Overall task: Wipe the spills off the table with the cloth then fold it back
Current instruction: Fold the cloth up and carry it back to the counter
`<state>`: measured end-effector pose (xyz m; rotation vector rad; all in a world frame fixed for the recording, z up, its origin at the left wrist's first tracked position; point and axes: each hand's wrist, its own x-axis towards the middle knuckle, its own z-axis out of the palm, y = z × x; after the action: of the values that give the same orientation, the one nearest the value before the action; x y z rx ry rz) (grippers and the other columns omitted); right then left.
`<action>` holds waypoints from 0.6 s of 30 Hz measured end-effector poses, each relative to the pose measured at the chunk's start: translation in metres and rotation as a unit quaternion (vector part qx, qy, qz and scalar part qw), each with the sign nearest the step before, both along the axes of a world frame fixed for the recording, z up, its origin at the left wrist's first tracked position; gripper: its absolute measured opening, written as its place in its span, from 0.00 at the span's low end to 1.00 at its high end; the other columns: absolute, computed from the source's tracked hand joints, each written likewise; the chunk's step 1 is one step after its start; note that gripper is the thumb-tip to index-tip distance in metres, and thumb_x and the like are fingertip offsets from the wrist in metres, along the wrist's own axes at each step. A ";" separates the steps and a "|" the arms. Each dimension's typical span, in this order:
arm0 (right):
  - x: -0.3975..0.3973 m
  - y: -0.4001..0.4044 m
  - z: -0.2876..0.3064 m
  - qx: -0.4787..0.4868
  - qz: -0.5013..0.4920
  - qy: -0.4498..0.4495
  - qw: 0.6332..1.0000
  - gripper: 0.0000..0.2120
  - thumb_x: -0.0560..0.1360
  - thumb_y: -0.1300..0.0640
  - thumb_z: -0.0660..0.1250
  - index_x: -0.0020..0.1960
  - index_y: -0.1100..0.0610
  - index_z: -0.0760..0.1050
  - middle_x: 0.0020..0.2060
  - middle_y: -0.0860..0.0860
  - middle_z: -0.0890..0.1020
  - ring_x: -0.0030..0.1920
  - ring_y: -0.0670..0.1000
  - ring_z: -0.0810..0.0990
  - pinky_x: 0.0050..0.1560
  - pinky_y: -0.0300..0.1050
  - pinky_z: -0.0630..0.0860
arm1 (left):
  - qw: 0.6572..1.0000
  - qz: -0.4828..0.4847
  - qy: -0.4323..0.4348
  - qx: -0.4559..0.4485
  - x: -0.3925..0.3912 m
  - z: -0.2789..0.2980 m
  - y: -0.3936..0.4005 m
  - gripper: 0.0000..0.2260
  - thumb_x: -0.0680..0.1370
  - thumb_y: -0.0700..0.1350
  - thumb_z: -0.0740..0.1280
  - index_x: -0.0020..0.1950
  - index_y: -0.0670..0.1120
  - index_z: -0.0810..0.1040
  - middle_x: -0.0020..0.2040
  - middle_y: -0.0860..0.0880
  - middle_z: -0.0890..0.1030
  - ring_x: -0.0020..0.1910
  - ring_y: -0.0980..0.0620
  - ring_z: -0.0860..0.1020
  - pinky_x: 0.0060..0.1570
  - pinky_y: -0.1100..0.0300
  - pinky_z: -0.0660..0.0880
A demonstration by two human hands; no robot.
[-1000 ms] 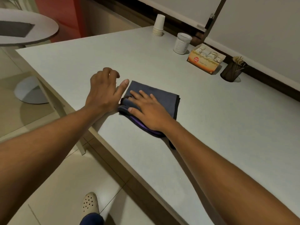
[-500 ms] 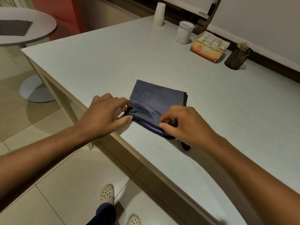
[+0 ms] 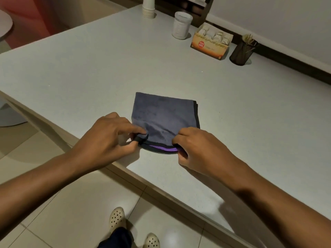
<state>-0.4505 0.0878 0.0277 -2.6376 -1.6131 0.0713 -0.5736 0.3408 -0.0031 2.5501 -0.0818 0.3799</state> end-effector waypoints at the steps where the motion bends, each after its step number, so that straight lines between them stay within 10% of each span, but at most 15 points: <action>1: 0.000 0.001 0.003 0.011 -0.014 0.004 1.000 0.11 0.78 0.56 0.71 0.59 0.55 0.83 0.50 0.51 0.84 0.46 0.51 0.81 0.49 0.44 0.82 | 0.999 -0.018 -0.009 0.031 0.000 0.002 0.006 0.15 0.76 0.46 0.78 0.63 0.54 0.87 0.47 0.56 0.86 0.45 0.53 0.75 0.45 0.56 0.71; 9: -0.001 -0.010 0.014 -0.005 -0.045 0.047 0.998 0.13 0.76 0.55 0.70 0.60 0.49 0.82 0.52 0.45 0.82 0.50 0.49 0.79 0.46 0.47 0.80 | 0.950 -0.144 -0.073 0.267 0.021 0.001 0.032 0.19 0.68 0.50 0.85 0.58 0.52 0.89 0.48 0.49 0.85 0.47 0.43 0.76 0.46 0.45 0.69; 18: -0.008 -0.006 0.010 0.001 -0.096 -0.028 0.995 0.13 0.72 0.59 0.78 0.56 0.56 0.83 0.49 0.52 0.86 0.44 0.54 0.83 0.41 0.48 0.82 | 0.913 -0.213 -0.219 0.272 0.041 0.001 0.053 0.09 0.81 0.48 0.71 0.57 0.48 0.87 0.51 0.50 0.88 0.53 0.45 0.75 0.52 0.44 0.66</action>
<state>-0.4589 0.0821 0.0374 -2.8015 -1.3640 -0.0107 -0.5327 0.3935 -0.0025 2.8092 -1.0236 0.8366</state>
